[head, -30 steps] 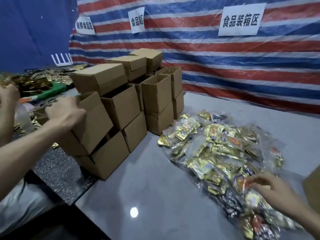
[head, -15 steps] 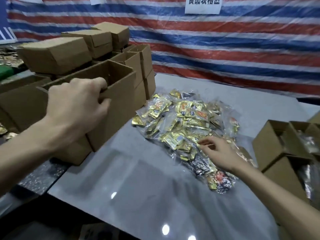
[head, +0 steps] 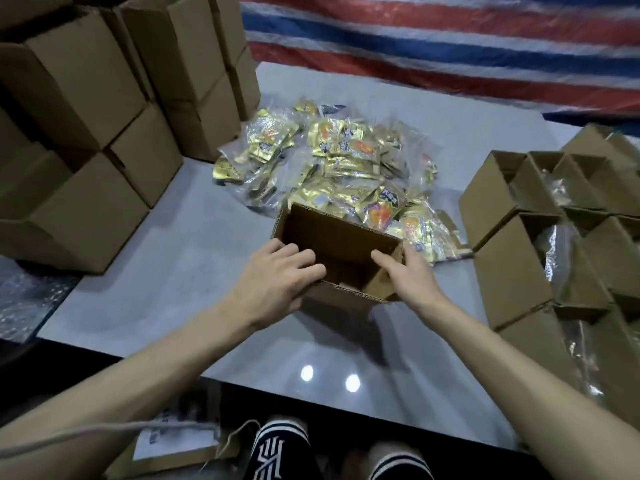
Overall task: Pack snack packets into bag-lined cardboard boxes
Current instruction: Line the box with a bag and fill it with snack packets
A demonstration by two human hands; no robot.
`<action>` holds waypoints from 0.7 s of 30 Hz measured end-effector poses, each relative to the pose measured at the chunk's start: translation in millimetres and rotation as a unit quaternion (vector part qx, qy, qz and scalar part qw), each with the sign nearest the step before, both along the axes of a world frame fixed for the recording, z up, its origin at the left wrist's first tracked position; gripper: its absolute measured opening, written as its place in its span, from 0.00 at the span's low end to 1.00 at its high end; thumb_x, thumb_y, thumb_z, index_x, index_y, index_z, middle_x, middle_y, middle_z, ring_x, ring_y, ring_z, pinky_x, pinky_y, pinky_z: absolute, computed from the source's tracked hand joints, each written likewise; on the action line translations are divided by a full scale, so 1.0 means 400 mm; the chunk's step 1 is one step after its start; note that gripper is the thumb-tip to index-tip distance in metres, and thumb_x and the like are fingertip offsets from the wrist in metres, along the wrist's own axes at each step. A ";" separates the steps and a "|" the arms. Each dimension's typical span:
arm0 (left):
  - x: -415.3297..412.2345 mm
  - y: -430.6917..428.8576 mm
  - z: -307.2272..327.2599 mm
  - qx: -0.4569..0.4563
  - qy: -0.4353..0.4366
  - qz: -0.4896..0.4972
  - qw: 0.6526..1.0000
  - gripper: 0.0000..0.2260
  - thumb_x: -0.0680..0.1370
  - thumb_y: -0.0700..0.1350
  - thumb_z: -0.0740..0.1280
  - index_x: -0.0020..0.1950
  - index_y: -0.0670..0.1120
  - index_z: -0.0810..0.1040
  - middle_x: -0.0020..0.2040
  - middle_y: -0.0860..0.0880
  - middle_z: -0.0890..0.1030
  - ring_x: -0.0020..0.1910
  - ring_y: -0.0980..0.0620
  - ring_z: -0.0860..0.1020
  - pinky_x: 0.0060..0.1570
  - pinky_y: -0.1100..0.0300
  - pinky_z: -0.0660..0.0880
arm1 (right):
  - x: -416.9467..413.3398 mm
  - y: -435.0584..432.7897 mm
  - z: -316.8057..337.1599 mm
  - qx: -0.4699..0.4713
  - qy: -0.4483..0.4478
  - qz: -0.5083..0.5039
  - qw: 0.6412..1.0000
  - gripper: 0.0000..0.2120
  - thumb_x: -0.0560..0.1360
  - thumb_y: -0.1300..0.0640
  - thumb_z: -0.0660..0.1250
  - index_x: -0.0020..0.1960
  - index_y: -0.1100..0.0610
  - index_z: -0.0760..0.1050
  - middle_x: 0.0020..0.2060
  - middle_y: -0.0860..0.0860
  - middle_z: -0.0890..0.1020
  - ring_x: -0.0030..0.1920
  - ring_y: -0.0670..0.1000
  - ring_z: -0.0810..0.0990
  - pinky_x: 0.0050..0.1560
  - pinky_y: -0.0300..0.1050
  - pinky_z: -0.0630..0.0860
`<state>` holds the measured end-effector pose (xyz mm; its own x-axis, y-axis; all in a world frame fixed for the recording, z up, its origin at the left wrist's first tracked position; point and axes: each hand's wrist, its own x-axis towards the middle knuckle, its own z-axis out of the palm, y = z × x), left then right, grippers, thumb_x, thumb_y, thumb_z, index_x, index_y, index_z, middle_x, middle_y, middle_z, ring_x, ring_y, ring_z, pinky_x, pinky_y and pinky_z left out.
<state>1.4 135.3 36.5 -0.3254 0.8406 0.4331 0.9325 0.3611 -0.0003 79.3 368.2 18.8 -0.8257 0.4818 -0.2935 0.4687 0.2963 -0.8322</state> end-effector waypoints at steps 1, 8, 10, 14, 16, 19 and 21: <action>0.003 0.003 -0.013 -0.004 -0.005 -0.010 1.000 0.09 0.68 0.39 0.78 0.41 0.45 0.79 0.37 0.47 0.78 0.34 0.44 0.76 0.36 0.54 0.76 | 0.002 -0.001 -0.011 0.026 -0.020 -0.006 0.999 0.22 0.80 0.49 0.66 0.70 0.58 0.70 0.66 0.51 0.76 0.66 0.53 0.74 0.65 0.50 0.71; -0.014 -0.026 -0.072 -0.026 -0.056 -0.042 0.997 0.06 0.74 0.47 0.75 0.43 0.46 0.83 0.49 0.47 0.82 0.53 0.43 0.80 0.59 0.49 0.69 | 0.007 -0.024 -0.056 0.041 -0.050 -0.030 0.997 0.08 0.80 0.59 0.60 0.59 0.52 0.72 0.51 0.51 0.77 0.56 0.57 0.76 0.57 0.57 0.78; -0.024 -0.050 -0.085 -0.012 -0.062 -0.014 0.998 0.10 0.75 0.53 0.75 0.43 0.46 0.84 0.56 0.45 0.82 0.61 0.42 0.79 0.65 0.45 0.67 | 0.001 -0.028 -0.052 0.045 -0.042 -0.023 0.998 0.08 0.80 0.58 0.61 0.57 0.51 0.72 0.50 0.50 0.77 0.52 0.55 0.77 0.51 0.52 0.77; -0.042 -0.108 -0.111 0.061 -0.092 0.008 0.994 0.15 0.78 0.57 0.69 0.52 0.46 0.85 0.67 0.42 0.77 0.67 0.41 0.75 0.66 0.41 0.66 | -0.005 -0.023 -0.044 0.032 -0.028 -0.014 0.999 0.07 0.78 0.60 0.61 0.51 0.48 0.73 0.45 0.49 0.78 0.44 0.50 0.77 0.43 0.43 0.72; -0.044 -0.134 -0.128 0.112 -0.168 0.028 0.979 0.22 0.81 0.58 0.63 0.67 0.45 0.77 0.73 0.43 0.71 0.71 0.44 0.71 0.68 0.44 0.65 | 0.004 -0.024 -0.049 0.036 -0.034 -0.012 0.999 0.08 0.78 0.60 0.61 0.50 0.47 0.73 0.45 0.48 0.77 0.46 0.51 0.76 0.47 0.46 0.73; -0.045 -0.164 -0.161 0.165 -0.328 0.093 0.926 0.32 0.81 0.62 0.59 0.79 0.45 0.61 0.79 0.46 0.61 0.78 0.48 0.61 0.74 0.43 0.61 | 0.025 -0.036 -0.060 0.032 -0.047 -0.013 0.998 0.08 0.80 0.61 0.60 0.55 0.50 0.73 0.49 0.49 0.75 0.43 0.49 0.76 0.36 0.46 0.81; -0.048 -0.180 -0.190 0.150 -0.410 0.098 0.894 0.39 0.78 0.68 0.59 0.81 0.48 0.54 0.80 0.50 0.60 0.78 0.52 0.61 0.75 0.45 0.61 | 0.030 -0.045 -0.060 0.006 -0.046 -0.029 0.999 0.08 0.80 0.61 0.60 0.53 0.49 0.73 0.49 0.51 0.75 0.42 0.54 0.79 0.33 0.55 0.84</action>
<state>-17.9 63.2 -39.6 -0.7656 0.6183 0.1777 0.4937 0.3876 0.7785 91.1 350.2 -5.0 -0.7660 0.5324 -0.3604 0.5596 0.2762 -0.7814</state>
